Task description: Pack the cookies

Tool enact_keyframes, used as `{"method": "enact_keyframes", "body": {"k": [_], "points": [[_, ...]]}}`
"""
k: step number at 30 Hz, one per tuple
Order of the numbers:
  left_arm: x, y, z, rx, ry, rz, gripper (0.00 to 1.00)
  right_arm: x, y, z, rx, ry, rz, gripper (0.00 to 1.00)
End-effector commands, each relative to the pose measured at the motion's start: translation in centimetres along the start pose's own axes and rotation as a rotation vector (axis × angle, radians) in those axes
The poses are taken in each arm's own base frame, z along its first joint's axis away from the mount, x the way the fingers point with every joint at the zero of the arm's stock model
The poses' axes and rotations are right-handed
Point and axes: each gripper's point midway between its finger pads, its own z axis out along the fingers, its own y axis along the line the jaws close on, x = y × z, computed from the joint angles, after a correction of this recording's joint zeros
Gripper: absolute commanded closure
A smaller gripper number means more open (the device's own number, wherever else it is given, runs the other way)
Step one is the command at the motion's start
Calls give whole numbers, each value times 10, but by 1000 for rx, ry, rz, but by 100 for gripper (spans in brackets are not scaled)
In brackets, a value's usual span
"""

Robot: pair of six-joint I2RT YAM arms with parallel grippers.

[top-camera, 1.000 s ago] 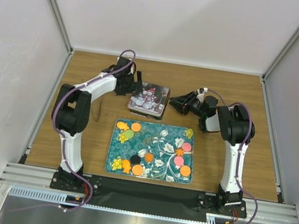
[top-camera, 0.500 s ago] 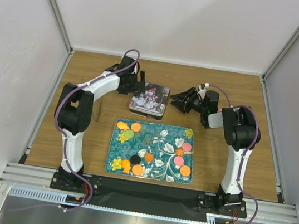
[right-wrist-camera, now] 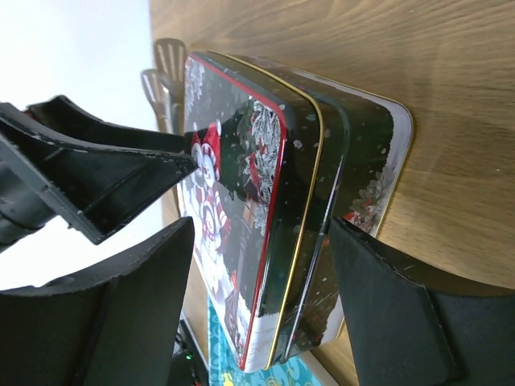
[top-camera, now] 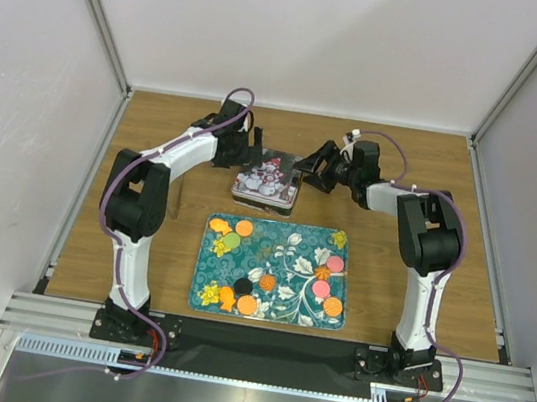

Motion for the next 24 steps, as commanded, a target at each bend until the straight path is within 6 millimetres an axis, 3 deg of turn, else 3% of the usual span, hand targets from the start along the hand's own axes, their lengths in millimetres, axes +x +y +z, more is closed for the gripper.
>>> {"method": "enact_keyframes", "body": {"k": [1,24], "points": [[-8,-6,1,-2,-21,40,4,-6,4,6,32,-1,-54,27],[-14,-34,-17,62,-44,67,4,8,-7,12,47,24,-37,46]]}}
